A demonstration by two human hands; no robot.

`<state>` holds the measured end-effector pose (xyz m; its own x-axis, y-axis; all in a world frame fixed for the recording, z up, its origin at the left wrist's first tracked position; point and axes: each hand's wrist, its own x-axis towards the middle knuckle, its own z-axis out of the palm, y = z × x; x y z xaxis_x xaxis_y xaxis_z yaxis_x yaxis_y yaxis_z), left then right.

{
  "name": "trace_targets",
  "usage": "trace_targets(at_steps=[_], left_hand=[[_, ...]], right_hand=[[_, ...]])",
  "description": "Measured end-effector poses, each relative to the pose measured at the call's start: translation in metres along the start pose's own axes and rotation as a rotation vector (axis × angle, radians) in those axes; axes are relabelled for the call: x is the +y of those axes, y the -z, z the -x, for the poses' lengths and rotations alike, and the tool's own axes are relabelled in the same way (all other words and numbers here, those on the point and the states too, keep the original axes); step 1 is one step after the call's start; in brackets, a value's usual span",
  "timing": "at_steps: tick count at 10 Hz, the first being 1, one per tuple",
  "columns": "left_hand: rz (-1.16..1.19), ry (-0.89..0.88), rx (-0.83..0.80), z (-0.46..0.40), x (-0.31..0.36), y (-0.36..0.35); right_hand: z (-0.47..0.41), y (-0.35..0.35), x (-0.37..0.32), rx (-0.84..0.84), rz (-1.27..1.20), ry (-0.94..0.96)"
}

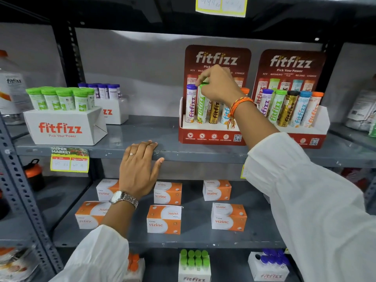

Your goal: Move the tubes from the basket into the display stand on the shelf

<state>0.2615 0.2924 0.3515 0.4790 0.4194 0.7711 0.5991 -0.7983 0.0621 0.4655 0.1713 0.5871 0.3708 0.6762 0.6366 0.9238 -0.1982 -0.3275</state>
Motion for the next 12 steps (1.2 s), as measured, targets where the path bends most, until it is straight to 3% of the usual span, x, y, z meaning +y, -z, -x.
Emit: trace_targets(at_steps=[10, 11, 12], left_hand=[[0.047, 0.014, -0.030, 0.002, 0.001, 0.003], [0.051, 0.014, -0.031, 0.000, 0.002, 0.006], [0.067, 0.018, -0.033, 0.001, 0.002, 0.004]], right_hand=[[-0.029, -0.016, 0.015, -0.068, 0.090, -0.077], [-0.026, -0.010, 0.015, -0.039, 0.027, -0.084], [-0.012, -0.004, 0.023, 0.123, -0.062, -0.058]])
